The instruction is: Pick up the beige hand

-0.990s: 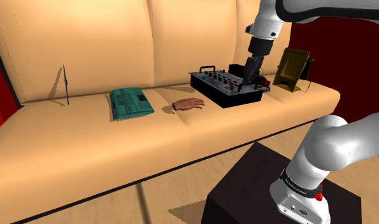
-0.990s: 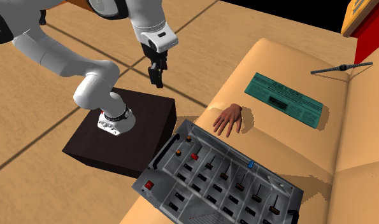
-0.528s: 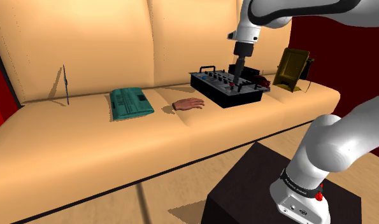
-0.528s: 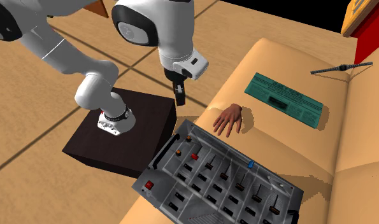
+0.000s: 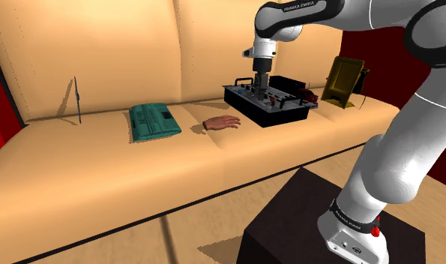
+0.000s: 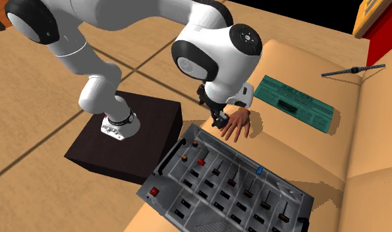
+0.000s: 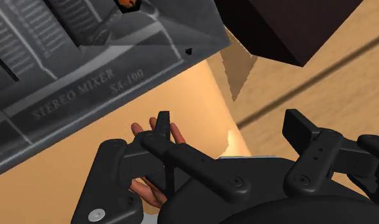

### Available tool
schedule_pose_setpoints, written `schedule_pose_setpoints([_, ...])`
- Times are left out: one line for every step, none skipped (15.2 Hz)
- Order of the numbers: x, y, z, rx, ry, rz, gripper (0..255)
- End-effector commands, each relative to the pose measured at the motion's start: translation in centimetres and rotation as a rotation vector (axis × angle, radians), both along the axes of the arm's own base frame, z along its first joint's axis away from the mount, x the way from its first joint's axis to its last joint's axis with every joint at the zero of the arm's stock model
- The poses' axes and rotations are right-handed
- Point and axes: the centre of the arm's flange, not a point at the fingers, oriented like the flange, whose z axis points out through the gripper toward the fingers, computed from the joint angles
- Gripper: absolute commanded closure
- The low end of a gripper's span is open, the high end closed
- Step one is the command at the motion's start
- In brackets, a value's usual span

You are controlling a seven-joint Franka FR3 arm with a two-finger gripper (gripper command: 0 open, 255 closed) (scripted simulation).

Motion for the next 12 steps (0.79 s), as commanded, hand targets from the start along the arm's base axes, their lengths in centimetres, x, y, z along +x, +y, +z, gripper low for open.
schedule_pose_setpoints([2.9, 0.2, -1.6, 0.025, 0.021, 0.092, 0])
schedule_pose_setpoints([4.3, 0.3, -2.3, 0.037, 0.032, 0.134, 0])
schedule_pose_setpoints([5.7, 0.5, -3.1, 0.049, 0.042, 0.176, 0])
schedule_pose_setpoints([7.1, 0.8, -3.8, 0.061, 0.053, 0.218, 0])
schedule_pose_setpoints([8.4, 1.1, -4.6, 0.073, 0.063, 0.261, 0])
schedule_pose_setpoints([9.7, 1.5, -5.4, 0.085, 0.074, 0.303, 0])
schedule_pose_setpoints([11.0, 1.9, -6.2, 0.097, 0.085, 0.345, 0])
schedule_pose_setpoints([12.3, 2.4, -7.0, 0.109, 0.095, 0.387, 0])
schedule_pose_setpoints([13.5, 3.0, -7.8, 0.120, 0.106, 0.429, 0])
schedule_pose_setpoints([14.7, 3.7, -8.6, 0.132, 0.116, 0.472, 0])
schedule_pose_setpoints([15.8, 4.3, -9.3, 0.143, 0.126, 0.510, 0])
schedule_pose_setpoints([15.8, 4.3, -9.8, 0.143, 0.126, 0.510, 0])
